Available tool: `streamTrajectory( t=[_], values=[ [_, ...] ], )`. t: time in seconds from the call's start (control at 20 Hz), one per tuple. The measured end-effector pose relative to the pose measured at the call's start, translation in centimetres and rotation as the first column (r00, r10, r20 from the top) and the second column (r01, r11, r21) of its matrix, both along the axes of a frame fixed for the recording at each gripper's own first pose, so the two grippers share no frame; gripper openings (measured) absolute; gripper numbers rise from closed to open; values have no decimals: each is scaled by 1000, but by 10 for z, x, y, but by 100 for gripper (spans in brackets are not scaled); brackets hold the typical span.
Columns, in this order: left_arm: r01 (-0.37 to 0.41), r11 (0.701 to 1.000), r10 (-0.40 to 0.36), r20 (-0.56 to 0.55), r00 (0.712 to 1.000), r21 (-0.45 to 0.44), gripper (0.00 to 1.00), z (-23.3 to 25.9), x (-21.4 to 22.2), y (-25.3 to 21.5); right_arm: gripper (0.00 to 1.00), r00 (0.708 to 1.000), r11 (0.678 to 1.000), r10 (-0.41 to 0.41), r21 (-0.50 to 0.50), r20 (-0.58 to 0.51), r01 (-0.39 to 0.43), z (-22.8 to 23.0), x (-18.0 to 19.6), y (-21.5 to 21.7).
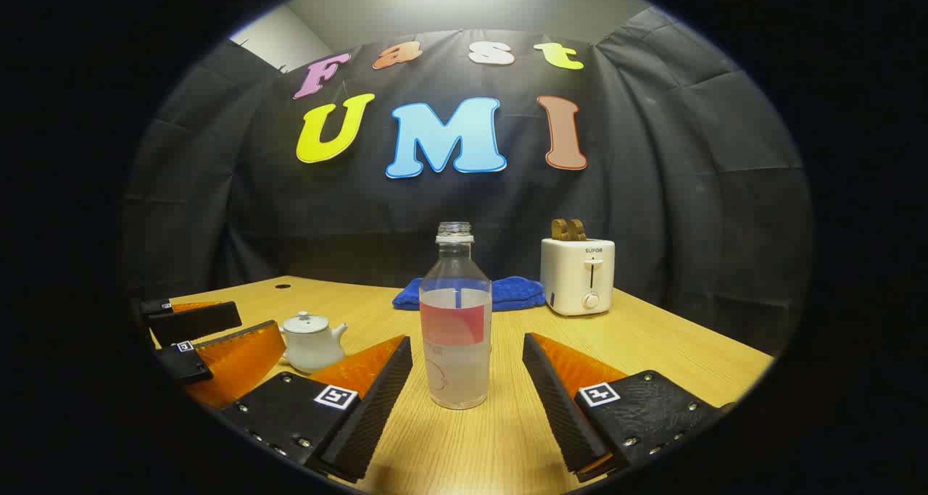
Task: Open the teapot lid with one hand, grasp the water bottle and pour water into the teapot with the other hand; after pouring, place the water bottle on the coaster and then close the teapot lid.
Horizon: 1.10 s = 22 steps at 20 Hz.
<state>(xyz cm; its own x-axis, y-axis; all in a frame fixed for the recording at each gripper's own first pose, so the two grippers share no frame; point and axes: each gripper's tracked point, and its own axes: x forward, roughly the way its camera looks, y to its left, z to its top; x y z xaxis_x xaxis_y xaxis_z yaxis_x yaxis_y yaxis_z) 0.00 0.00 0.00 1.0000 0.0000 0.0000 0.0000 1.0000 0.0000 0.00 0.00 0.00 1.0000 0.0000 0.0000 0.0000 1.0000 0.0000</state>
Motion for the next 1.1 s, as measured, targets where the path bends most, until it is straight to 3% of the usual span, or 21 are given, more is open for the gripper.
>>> streamTrajectory(
  t=[1.1],
  values=[
    [-8,1000,8,1,1000,0,96,0,2,2,95,1000,1000,20,2,-1,-20,0,2,4]
  ],
)
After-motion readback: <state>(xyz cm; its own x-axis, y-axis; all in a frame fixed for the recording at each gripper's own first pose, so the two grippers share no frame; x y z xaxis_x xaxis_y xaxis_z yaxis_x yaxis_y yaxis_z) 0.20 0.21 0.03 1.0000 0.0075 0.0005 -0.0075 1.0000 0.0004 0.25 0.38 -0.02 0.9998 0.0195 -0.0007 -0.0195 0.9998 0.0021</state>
